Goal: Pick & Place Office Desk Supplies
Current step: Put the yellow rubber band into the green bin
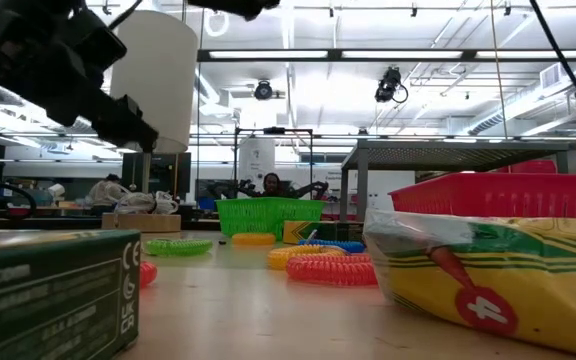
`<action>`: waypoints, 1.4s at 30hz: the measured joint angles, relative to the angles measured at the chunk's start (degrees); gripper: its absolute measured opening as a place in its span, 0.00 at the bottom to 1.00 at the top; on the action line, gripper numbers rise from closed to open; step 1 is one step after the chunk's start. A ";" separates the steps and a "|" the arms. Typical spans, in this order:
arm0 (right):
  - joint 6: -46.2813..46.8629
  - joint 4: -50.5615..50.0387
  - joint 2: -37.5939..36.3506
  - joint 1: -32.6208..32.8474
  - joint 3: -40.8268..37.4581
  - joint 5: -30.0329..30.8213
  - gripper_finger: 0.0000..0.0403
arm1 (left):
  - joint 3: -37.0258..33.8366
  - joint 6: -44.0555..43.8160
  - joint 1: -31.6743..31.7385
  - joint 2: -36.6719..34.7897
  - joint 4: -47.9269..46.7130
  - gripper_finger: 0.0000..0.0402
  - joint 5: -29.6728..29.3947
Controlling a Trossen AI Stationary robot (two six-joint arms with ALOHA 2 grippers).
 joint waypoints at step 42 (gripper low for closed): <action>9.85 45.27 -36.12 3.52 -65.61 27.79 0.51 | 5.66 -9.44 0.07 18.45 -2.86 0.71 1.88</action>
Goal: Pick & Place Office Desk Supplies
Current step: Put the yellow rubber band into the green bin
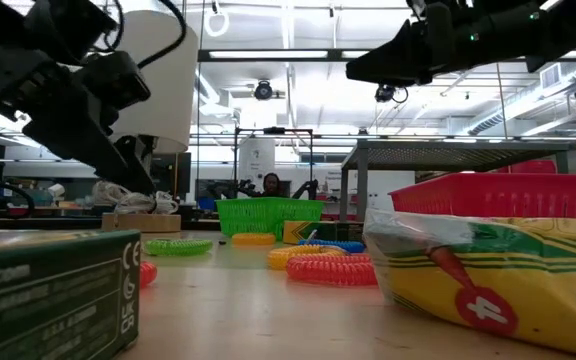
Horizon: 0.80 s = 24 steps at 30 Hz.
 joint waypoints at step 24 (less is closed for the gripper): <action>-0.98 -0.15 0.02 0.33 0.00 0.04 0.51 | 9.55 5.49 0.04 15.89 -9.50 0.50 -3.42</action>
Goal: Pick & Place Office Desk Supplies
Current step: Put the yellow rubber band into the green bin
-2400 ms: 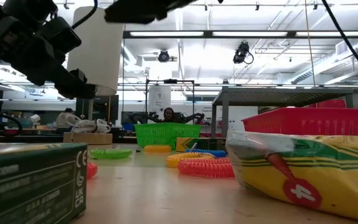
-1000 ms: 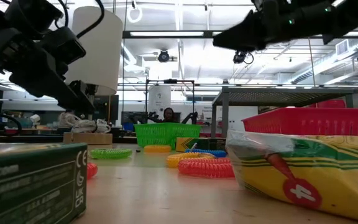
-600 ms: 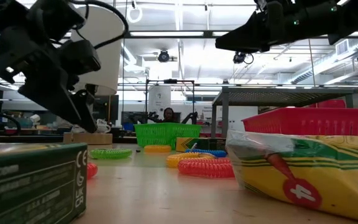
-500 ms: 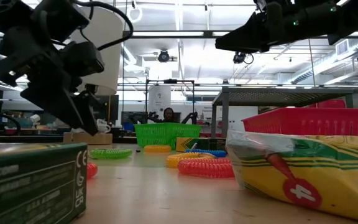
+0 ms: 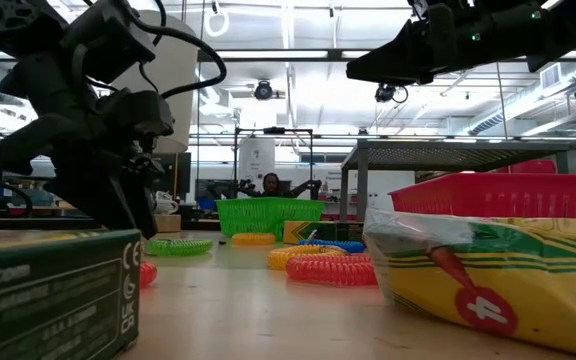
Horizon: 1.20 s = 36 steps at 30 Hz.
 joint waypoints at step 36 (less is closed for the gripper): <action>0.04 0.20 0.04 0.00 0.00 0.81 0.51 | 0.60 1.62 0.04 3.87 2.21 0.32 2.25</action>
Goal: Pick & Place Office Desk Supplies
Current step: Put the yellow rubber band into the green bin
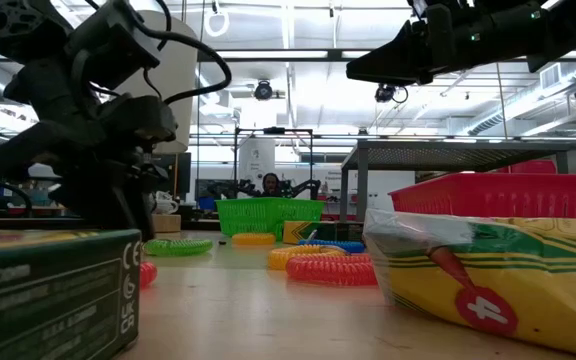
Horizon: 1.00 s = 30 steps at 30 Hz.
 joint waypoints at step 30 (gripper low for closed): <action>1.49 0.20 0.00 0.00 0.00 0.00 0.51 | 6.52 9.60 0.02 -6.44 -1.21 0.00 -16.27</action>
